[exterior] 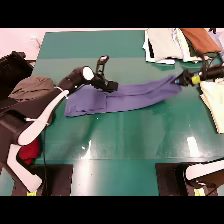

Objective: Fold the shirts.

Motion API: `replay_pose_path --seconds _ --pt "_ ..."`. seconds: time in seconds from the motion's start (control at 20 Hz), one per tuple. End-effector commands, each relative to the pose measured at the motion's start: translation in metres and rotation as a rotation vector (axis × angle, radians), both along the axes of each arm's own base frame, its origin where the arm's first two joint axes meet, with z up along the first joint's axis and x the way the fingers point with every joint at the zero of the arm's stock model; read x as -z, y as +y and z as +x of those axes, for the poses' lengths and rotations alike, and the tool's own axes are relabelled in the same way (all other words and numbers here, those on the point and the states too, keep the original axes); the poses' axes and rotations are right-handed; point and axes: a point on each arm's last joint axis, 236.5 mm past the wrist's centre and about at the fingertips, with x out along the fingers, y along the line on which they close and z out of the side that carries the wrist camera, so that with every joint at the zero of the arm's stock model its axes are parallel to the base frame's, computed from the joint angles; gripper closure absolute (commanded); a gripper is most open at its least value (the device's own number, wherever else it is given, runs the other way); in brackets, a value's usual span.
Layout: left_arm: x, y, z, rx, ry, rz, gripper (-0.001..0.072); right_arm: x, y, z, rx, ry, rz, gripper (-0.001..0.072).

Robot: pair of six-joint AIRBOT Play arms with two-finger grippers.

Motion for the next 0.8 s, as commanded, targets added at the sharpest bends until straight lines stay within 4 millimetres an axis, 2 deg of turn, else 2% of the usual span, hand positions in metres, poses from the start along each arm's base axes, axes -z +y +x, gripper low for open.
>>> replay_pose_path --seconds 0.0,0.1,0.2,0.35,0.5,0.6,0.65,0.75 --pt "0.023 -0.029 -0.002 0.035 0.027 -0.006 0.0683 -0.094 0.049 0.003 -0.068 -0.183 0.020 0.0697" --pt "0.033 -0.035 -0.006 0.033 0.071 -0.026 0.0683 -0.129 0.084 -0.004 -0.133 -0.259 0.010 0.0697" --pt "0.035 -0.038 -0.004 0.020 0.075 -0.045 0.0682 -0.154 0.118 -0.012 -0.202 -0.318 0.011 0.0697" --pt "0.036 -0.039 -0.003 0.017 0.074 -0.048 0.0683 -0.175 0.167 -0.021 -0.268 -0.362 0.033 0.0697" --pt "0.035 -0.033 -0.003 0.022 0.080 -0.035 0.0682 -0.183 0.203 -0.024 -0.289 -0.395 0.060 0.0697" --pt "0.024 -0.012 0.002 0.031 0.123 -0.022 0.0683 -0.187 0.227 -0.025 -0.299 -0.416 0.082 0.0697" --pt "0.011 0.005 0.010 0.022 0.129 -0.022 0.0683 -0.188 0.243 -0.028 -0.316 -0.422 0.103 0.0697" --pt "-0.038 0.056 0.038 -0.036 0.061 -0.018 0.0683 -0.190 0.282 -0.038 -0.363 -0.417 0.182 0.0696"
